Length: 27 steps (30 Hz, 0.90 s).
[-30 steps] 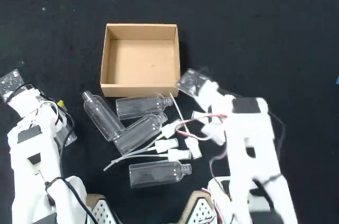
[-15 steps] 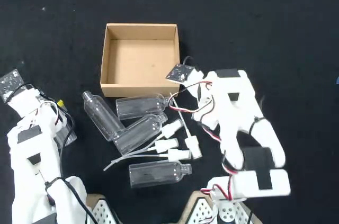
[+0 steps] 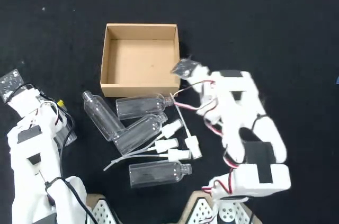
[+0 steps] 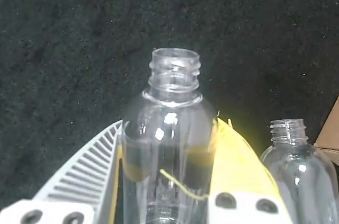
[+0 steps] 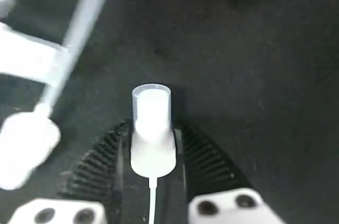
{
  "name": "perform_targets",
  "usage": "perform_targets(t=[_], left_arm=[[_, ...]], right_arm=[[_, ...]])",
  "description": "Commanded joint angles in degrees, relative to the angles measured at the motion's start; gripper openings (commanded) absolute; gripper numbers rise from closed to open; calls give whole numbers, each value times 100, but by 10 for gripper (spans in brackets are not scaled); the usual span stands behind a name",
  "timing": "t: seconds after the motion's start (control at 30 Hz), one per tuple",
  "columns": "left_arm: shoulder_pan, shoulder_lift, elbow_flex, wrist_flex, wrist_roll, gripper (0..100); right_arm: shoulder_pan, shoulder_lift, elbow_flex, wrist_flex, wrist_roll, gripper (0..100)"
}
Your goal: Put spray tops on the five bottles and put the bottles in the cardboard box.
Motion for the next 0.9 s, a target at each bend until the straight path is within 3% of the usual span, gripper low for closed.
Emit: perform_targets(t=[0.0,0.13,0.23,0.37,0.57,0.73,0.87], left_arm=[[4,-211,-92,-123,-9,30],[4,-211,-92,-123,-9,30],[4,-211,-92,-105,-9,30],[4,-211,-84,-105,-9,30],[4,-211,-84,-123,-9,30],[4,-211,-92,-132,-9,30],[4,-211,-92,-132,-9,30]], right_arm=[[1090,-171,-708,-123,-1204,11],[1829,-22,-1095,-158,-3059,15],[2101,330,-1314,-255,-3429,16],[2400,927,-1569,-149,-3429,35],[2576,1332,-2290,914,-2822,203],[2655,1051,-2360,1257,-2347,213],[2690,813,-1824,712,-2277,213]])
